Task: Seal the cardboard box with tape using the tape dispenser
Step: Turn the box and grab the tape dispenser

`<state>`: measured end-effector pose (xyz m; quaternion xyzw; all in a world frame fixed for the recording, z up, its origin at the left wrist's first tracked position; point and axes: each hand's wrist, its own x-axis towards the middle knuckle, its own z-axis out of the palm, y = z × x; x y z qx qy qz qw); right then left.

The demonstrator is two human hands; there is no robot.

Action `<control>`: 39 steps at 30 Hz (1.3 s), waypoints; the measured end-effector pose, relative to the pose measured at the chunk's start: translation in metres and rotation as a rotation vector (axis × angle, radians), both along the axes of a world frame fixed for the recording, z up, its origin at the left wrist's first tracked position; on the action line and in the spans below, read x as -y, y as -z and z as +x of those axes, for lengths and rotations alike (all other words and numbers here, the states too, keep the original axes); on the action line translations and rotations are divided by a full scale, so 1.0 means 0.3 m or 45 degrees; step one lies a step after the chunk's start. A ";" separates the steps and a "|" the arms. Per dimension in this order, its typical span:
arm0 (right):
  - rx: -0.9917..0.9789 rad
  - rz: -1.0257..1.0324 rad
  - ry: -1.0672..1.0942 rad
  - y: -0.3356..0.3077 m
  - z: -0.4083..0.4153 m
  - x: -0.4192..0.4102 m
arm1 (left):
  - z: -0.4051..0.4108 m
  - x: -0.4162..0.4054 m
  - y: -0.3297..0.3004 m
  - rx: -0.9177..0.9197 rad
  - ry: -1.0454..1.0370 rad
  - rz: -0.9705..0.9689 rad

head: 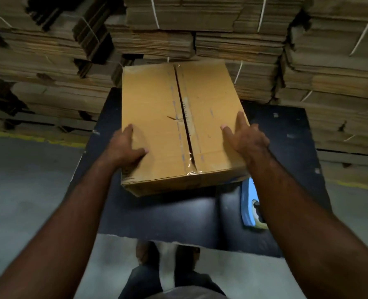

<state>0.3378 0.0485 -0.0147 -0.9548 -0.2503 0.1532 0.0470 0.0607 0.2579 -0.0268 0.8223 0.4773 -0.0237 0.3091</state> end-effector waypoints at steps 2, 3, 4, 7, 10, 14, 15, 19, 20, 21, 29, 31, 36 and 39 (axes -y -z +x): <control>-0.001 -0.004 0.017 -0.003 -0.031 0.058 | -0.022 0.016 0.026 -0.057 0.088 0.033; -0.015 0.003 0.018 -0.004 -0.053 0.088 | -0.032 -0.006 0.040 -0.055 0.106 0.035; -0.044 0.025 0.014 -0.002 -0.078 0.117 | -0.041 -0.021 0.030 -0.070 0.108 0.011; -0.168 0.156 -0.029 0.019 -0.150 0.184 | -0.062 -0.064 0.005 -0.054 0.100 -0.064; -0.236 0.288 -0.052 0.040 -0.212 0.219 | -0.079 -0.044 -0.009 0.008 0.021 -0.091; -0.170 0.443 -0.010 0.080 -0.298 0.271 | -0.119 0.065 -0.003 -0.027 0.057 0.153; -0.141 0.476 0.005 0.089 -0.317 0.286 | -0.135 0.103 -0.001 -0.012 0.035 0.174; -0.047 0.651 0.100 0.105 -0.407 0.366 | -0.196 0.274 0.000 -0.004 0.154 0.382; -0.008 0.703 0.149 0.108 -0.433 0.391 | -0.196 0.303 0.006 -0.033 0.235 0.412; 0.025 0.742 0.215 0.113 -0.458 0.420 | -0.185 0.330 0.008 -0.063 0.300 0.413; -0.074 0.124 0.449 0.253 -0.497 0.679 | -0.040 0.518 0.030 -0.068 0.546 0.348; -0.038 0.031 0.376 0.285 -0.490 0.699 | -0.018 0.539 0.047 -0.132 0.587 0.394; -0.139 0.012 0.195 0.356 -0.419 0.682 | -0.014 0.533 0.078 -0.187 0.593 0.548; -0.193 0.040 0.211 0.344 -0.365 0.710 | -0.002 0.529 0.072 -0.205 0.583 0.571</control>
